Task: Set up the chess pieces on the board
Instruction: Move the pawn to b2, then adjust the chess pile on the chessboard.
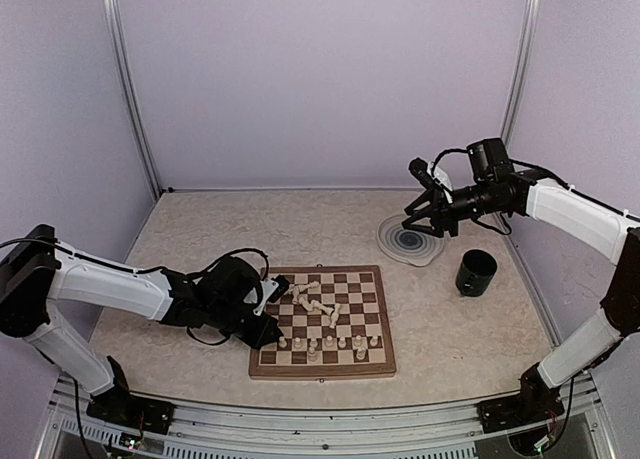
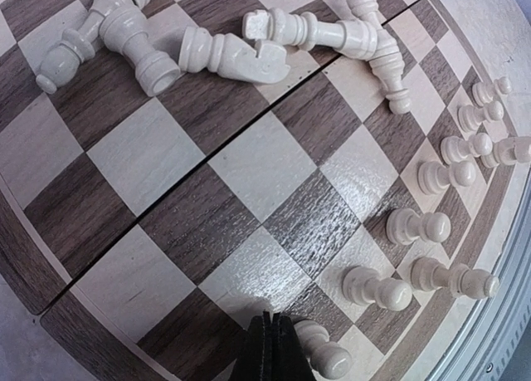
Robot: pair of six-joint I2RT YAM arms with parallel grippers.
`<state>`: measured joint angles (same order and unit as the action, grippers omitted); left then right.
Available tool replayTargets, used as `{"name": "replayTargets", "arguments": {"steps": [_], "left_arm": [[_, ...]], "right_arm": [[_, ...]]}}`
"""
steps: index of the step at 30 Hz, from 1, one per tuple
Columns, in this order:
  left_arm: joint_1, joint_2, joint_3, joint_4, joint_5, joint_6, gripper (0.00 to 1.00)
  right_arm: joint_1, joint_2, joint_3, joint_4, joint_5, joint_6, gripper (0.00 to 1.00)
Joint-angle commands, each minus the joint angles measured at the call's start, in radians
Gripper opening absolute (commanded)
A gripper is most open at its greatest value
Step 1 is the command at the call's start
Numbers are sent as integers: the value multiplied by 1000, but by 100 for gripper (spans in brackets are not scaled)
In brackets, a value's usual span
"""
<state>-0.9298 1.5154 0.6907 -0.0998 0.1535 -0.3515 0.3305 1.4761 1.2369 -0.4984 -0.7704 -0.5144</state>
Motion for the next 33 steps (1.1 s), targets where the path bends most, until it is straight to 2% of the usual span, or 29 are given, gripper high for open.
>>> {"name": "replayTargets", "arguments": {"steps": [1, 7, 11, 16, 19, 22, 26, 29, 31, 33], "left_arm": [[-9, 17, 7, 2, 14, 6, 0], [-7, 15, 16, -18, -40, 2, 0], [21, -19, 78, -118, -123, -10, 2], [75, -116, 223, -269, -217, 72, 27], [134, -145, 308, -275, -231, 153, 43], [196, -112, 379, -199, -165, 235, 50], [287, 43, 494, -151, 33, 264, 51], [311, 169, 532, -131, 164, 256, 51], [306, 217, 529, -114, 196, 239, 52], [289, 252, 533, -129, 166, 230, 54]], "right_arm": [[-7, 15, 6, 4, -10, 1, 43], [-7, 16, 2, 6, -6, -2, 43], [-7, 21, 12, 0, 1, -1, 44], [-6, 39, 79, -56, 26, -48, 43], [-5, 72, 155, -88, 48, -63, 43], [10, 124, 219, -117, 28, -76, 44], [74, 206, 284, -160, 52, -80, 43], [114, 239, 281, -161, 76, -65, 42], [131, 246, 263, -158, 88, -64, 42], [143, 250, 248, -156, 99, -64, 42]]}}
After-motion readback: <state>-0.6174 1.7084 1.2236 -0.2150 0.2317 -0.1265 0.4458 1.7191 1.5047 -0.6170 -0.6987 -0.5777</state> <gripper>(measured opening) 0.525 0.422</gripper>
